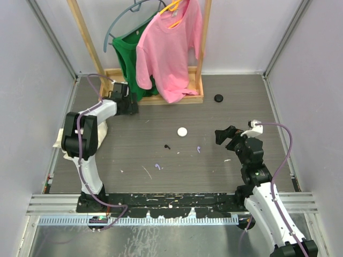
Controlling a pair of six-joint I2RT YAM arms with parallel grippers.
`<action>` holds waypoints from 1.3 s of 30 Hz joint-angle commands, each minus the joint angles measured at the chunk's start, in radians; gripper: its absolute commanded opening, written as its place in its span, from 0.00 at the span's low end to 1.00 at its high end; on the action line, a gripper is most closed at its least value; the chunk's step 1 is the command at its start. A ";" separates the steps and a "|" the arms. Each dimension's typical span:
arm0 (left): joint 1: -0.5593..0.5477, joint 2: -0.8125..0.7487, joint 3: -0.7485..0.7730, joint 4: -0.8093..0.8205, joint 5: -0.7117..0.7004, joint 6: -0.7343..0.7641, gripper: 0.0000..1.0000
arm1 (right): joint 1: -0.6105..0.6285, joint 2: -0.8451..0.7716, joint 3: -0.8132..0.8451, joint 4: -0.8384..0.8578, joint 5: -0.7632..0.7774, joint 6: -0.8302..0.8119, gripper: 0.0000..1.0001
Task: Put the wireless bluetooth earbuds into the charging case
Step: Pick up the charging case at the center of the board.
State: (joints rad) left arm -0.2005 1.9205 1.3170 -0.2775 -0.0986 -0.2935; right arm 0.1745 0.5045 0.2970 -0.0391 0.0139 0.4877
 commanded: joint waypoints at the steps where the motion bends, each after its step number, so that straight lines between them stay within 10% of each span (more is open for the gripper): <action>1: 0.016 0.049 0.090 0.013 -0.008 0.042 0.78 | -0.003 0.004 0.020 0.057 -0.038 -0.010 1.00; 16: 0.052 0.179 0.238 -0.115 0.066 0.049 0.60 | -0.003 -0.013 0.040 -0.007 -0.039 -0.073 1.00; 26: 0.052 0.099 0.140 -0.121 0.108 0.016 0.42 | -0.003 0.026 0.052 -0.036 -0.104 -0.090 1.00; 39: 0.040 -0.192 -0.158 0.005 0.241 -0.206 0.41 | 0.030 0.109 0.077 -0.015 -0.316 -0.082 1.00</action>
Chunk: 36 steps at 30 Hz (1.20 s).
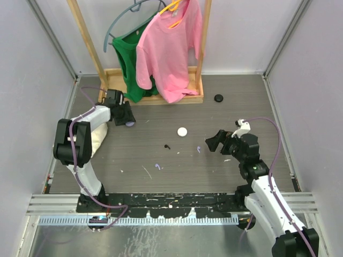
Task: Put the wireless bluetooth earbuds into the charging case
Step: Pick up the charging case at the center of the board.
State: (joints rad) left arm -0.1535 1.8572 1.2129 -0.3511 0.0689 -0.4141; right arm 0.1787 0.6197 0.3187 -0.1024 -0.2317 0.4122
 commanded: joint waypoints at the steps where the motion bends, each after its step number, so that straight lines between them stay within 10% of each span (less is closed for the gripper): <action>1: -0.010 -0.152 -0.074 0.086 0.088 -0.099 0.42 | 0.037 -0.009 0.053 0.059 -0.070 0.001 1.00; 19: -0.083 -0.575 -0.560 0.432 0.258 -0.474 0.42 | 0.504 0.113 0.017 0.404 0.264 0.125 0.96; 36: -0.297 -0.748 -0.727 0.656 0.072 -0.788 0.41 | 0.848 0.421 0.091 0.779 0.626 0.053 0.92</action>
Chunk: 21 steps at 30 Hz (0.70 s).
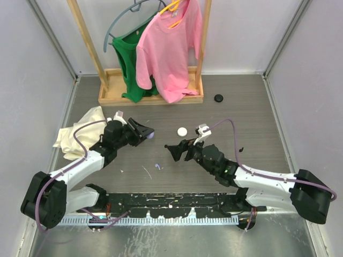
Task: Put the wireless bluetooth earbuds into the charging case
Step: Pick up the charging case at the center of the board.
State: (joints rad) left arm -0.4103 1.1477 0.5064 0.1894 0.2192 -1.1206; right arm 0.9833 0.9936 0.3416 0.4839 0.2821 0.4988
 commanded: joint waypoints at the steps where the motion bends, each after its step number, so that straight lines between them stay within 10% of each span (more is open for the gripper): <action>1: -0.054 -0.042 -0.029 0.128 -0.091 -0.097 0.40 | 0.056 0.066 0.075 0.212 0.122 -0.044 0.92; 21: -0.185 -0.081 -0.034 0.185 -0.184 -0.197 0.40 | 0.114 0.394 0.170 0.510 0.171 -0.125 0.71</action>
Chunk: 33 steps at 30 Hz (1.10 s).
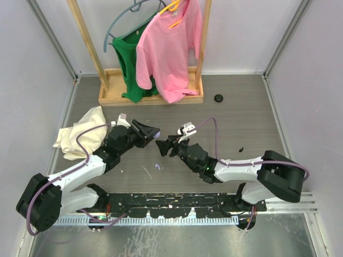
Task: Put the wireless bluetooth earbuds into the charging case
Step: Pick up the charging case at the center of the board.
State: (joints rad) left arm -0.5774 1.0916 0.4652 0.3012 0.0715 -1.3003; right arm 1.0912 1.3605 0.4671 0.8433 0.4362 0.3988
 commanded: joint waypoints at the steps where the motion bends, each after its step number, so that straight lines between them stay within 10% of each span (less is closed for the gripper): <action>1: -0.023 -0.024 0.006 0.079 -0.035 -0.021 0.40 | 0.006 0.036 0.045 0.163 0.018 -0.027 0.70; 22: -0.096 -0.048 -0.008 0.111 -0.094 -0.037 0.40 | 0.006 0.135 0.054 0.288 0.106 -0.046 0.54; 33: -0.117 -0.055 -0.016 0.116 -0.116 -0.044 0.44 | 0.006 0.118 0.036 0.308 0.132 -0.071 0.27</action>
State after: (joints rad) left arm -0.6827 1.0668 0.4538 0.3557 -0.0303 -1.3426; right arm 1.1023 1.4948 0.4866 1.0840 0.5148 0.3599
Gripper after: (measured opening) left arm 0.506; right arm 0.327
